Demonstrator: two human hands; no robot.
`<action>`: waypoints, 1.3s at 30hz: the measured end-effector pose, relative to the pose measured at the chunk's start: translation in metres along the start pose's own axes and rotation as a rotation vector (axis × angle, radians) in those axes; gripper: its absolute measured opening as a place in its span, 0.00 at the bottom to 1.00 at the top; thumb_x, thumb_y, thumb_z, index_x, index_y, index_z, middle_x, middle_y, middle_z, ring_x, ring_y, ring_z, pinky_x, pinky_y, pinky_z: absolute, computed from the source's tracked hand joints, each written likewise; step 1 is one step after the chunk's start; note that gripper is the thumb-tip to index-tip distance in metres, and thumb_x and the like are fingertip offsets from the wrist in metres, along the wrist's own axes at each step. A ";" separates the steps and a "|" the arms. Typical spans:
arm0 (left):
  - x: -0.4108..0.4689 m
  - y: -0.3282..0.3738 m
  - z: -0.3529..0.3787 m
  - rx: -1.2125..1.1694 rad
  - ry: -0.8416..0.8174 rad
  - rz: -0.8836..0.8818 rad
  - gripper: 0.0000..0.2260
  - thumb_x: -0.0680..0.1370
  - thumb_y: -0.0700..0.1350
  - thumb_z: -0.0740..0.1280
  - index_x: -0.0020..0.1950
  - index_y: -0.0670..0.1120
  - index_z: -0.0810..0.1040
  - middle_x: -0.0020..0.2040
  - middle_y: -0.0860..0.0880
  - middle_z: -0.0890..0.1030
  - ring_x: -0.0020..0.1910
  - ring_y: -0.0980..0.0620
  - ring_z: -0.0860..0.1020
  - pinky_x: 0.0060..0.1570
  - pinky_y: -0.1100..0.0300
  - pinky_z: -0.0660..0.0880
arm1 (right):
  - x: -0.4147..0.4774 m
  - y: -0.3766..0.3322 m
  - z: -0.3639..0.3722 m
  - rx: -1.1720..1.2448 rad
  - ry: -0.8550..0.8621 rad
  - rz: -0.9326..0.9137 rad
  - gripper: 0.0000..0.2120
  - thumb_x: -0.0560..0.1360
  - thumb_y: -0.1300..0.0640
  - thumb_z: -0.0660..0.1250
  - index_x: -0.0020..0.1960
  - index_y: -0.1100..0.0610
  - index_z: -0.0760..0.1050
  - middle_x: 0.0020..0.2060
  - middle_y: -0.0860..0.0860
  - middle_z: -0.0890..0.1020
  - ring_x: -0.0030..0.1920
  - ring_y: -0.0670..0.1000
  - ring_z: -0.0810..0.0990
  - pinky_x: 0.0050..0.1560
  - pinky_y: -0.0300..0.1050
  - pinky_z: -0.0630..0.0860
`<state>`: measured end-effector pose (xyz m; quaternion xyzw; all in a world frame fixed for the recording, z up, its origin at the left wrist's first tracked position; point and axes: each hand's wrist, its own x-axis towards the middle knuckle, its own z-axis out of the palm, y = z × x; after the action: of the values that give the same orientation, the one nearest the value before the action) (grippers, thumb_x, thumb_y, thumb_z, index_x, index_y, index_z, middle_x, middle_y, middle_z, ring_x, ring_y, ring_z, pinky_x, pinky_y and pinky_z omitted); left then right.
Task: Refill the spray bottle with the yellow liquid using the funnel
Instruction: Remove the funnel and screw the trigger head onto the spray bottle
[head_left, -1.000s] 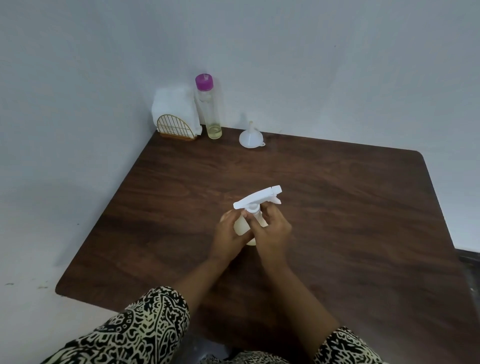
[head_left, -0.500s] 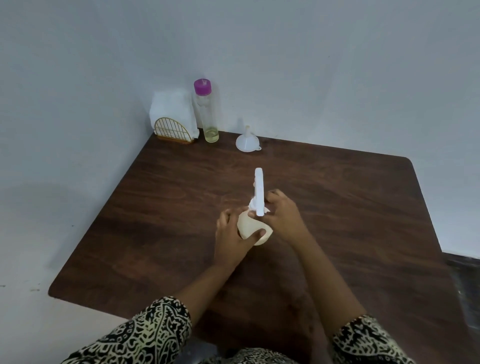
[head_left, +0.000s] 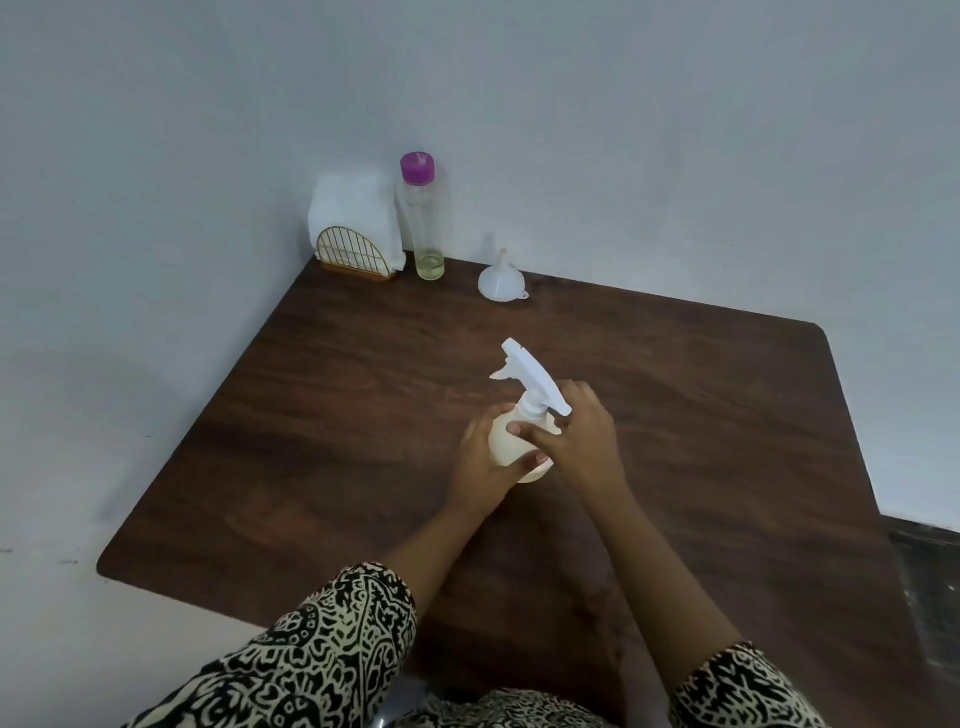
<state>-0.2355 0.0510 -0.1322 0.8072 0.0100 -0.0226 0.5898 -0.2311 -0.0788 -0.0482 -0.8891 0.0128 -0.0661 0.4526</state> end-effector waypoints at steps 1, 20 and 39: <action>0.001 -0.003 0.001 -0.007 -0.002 0.001 0.30 0.64 0.64 0.74 0.62 0.57 0.73 0.60 0.56 0.77 0.60 0.55 0.75 0.57 0.52 0.76 | 0.001 0.000 0.003 -0.035 0.051 -0.014 0.16 0.64 0.50 0.78 0.37 0.53 0.71 0.33 0.42 0.68 0.32 0.40 0.70 0.35 0.27 0.66; 0.000 -0.001 -0.005 0.035 -0.027 -0.026 0.33 0.64 0.64 0.74 0.66 0.57 0.72 0.62 0.55 0.77 0.61 0.54 0.74 0.58 0.49 0.76 | 0.042 -0.010 -0.042 -0.115 -0.581 -0.226 0.13 0.70 0.61 0.72 0.52 0.56 0.73 0.42 0.45 0.78 0.40 0.45 0.76 0.41 0.40 0.72; 0.001 -0.003 -0.004 0.027 -0.040 -0.029 0.32 0.64 0.64 0.74 0.65 0.60 0.72 0.60 0.57 0.78 0.60 0.55 0.75 0.57 0.48 0.76 | 0.023 -0.004 -0.018 -0.009 -0.267 -0.150 0.15 0.67 0.61 0.74 0.53 0.58 0.79 0.45 0.47 0.76 0.42 0.44 0.75 0.41 0.32 0.69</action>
<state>-0.2343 0.0561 -0.1336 0.8143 0.0098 -0.0474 0.5784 -0.2108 -0.0924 -0.0322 -0.8905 -0.1139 0.0193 0.4401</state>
